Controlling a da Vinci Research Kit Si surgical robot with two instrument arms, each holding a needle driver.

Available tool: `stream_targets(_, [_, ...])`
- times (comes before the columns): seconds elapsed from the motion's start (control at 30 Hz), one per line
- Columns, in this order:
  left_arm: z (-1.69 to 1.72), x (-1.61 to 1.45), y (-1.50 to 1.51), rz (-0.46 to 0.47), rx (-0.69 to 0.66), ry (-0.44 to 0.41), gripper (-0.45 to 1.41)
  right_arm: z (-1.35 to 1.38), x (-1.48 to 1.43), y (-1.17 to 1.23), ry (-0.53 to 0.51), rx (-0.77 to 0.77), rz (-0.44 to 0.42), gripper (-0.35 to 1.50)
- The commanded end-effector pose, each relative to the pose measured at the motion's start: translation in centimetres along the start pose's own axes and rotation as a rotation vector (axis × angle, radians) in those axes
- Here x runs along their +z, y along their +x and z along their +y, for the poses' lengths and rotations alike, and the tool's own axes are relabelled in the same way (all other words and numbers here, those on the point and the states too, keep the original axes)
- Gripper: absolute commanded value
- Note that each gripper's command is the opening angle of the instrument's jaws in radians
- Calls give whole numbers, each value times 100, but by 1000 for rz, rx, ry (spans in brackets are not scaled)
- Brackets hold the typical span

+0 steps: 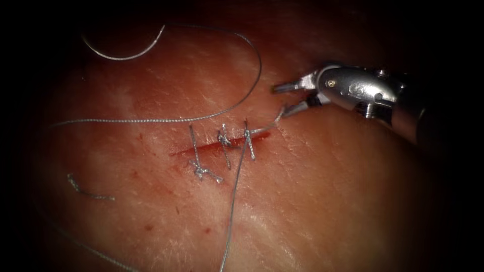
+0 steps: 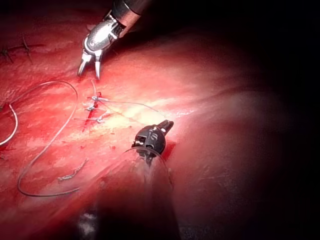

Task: Wound Closure

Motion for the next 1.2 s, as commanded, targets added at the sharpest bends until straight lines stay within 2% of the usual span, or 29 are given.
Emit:
stream_targets(0.03, [-4,5,2,2,9,0,-45,9,-9,-5,-13,28,-8,93])
stream_targets(0.07, [-4,5,2,2,9,0,-45,9,-9,-5,-13,28,-8,93])
stream_targets(0.17, [-15,-5,21,12,32,14,-45,14,-28,-6,-77,132,-39,128])
stream_targets(0.2, [-24,-11,34,20,43,25,-45,18,-44,-3,-122,172,-49,132])
stream_targets(0.27, [-28,-13,39,21,48,30,-45,19,-50,-1,-136,185,-53,132])
stream_targets(0.3, [-37,-20,51,26,61,40,-45,21,-67,6,-189,217,-56,132])
stream_targets(0.4, [-47,-26,59,27,70,49,-45,22,-81,14,-249,244,-44,132])
stream_targets(0.43, [-61,-34,66,23,75,63,-45,21,-94,27,-309,276,-17,128])
stream_targets(0.47, [-61,-34,66,23,75,63,-45,21,-94,27,-309,276,-17,128])
stream_targets(0.53, [-75,-42,71,25,80,73,-45,18,-101,44,-363,304,3,123])
stream_targets(0.6, [-96,-53,75,19,79,96,-45,9,-96,67,-382,322,50,116])
stream_targets(0.63, [-96,-53,75,19,79,96,-45,9,-96,67,-382,322,50,116])
stream_targets(0.73, [-113,-60,76,21,76,113,-45,-1,-76,93,-403,332,94,111])
stream_targets(0.77, [-122,-63,74,17,72,125,-45,-6,-59,108,-421,330,128,108])
stream_targets(0.8, [-122,-63,74,17,72,125,-45,-6,-59,108,-421,330,128,108])
stream_targets(0.9, [-133,-66,70,3,70,140,-45,-3,-32,125,-428,318,168,100])
stream_targets(0.93, [-138,-67,68,-2,70,144,-45,1,-15,132,-427,314,178,93])
stream_targets(0.97, [-138,-67,68,-2,70,144,-45,1,-15,132,-427,314,178,93])
stream_targets(1.03, [-145,-68,66,-8,68,149,-45,4,4,135,-417,299,196,68])
stream_targets(1.07, [-153,-70,64,-13,66,152,-45,9,21,136,-419,291,206,37])
stream_targets(1.1, [-153,-70,64,-13,66,152,-45,9,21,136,-419,291,206,37])
stream_targets(1.13, [-157,-71,63,-15,69,153,-45,11,28,135,-419,288,209,24])
stream_targets(1.17, [-165,-72,60,-22,67,159,-45,14,42,133,-420,281,209,2])
stream_targets(1.2, [-169,-72,59,-26,69,163,-45,15,49,132,-418,277,213,-5])
